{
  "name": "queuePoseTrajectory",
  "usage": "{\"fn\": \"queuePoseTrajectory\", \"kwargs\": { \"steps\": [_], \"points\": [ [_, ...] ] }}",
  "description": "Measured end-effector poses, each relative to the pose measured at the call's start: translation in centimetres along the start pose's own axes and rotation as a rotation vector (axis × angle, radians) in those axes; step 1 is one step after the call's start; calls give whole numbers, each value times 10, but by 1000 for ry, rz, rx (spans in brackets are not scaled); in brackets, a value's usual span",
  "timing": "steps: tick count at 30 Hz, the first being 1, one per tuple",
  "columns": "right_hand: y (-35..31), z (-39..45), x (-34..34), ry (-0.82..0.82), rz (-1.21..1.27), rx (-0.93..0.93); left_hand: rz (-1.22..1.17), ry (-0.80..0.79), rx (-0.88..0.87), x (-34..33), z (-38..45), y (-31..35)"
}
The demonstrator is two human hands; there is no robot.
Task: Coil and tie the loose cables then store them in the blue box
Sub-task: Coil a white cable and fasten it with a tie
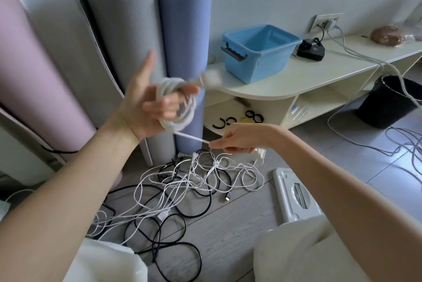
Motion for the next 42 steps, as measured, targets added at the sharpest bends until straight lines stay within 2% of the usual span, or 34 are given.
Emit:
{"fn": "queuePoseTrajectory", "kwargs": {
  "steps": [2, 3, 5, 8, 12, 14, 17, 18, 20, 22, 24, 27, 33, 38, 42],
  "points": [
    [2, 4, 13, 168, -65, 6, 216, -80, 186, -9, 1, -25],
    [2, 2, 21, 245, -105, 9, 329, -48, 257, -9, 0, -34],
    [-1, -4, 35, 350, -79, 38, 501, 111, 356, 0, -3, -43],
    [-6, -11, 46, 417, 2, 114, 678, 392, 457, 20, -9, -46],
    [-24, -17, 52, 511, 2, 238, 753, 540, 579, 39, -14, -54],
    [-31, -18, 52, 513, 67, 272, 741, 677, 511, 50, -12, -50],
    [-40, -18, 42, 408, 275, 332, 730, 849, 313, 57, -4, -38],
    [-42, -17, 37, 360, 352, 348, 665, 891, 212, 57, -1, -32],
    [-45, -15, 26, 257, 498, 362, 380, 944, -21, 53, 3, -22],
    [-47, -13, 16, 166, 590, 371, 150, 949, -219, 50, 3, -10],
    [-47, -12, 13, 127, 628, 375, 75, 936, -331, 46, 3, -3],
    [-41, -8, 21, 173, 684, 333, 34, 846, -410, 35, 5, 1],
    [-33, -6, 27, 213, 966, 276, 197, 630, -421, 14, 6, 1],
    [-42, -8, 21, 45, 1256, 276, 281, 397, -340, 1, 10, -1],
    [-44, -7, 17, 42, 1397, 234, 309, 379, -302, 2, 13, -4]
  ]
}}
Point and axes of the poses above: each hand's wrist, its own z-axis towards the middle knuckle, its own x-axis out of the back of the hand, y = z × x, the point moved 6 cm from there along z, towards the middle knuckle, and after that the axes turned 10 degrees about y, right-handed, at the moved point
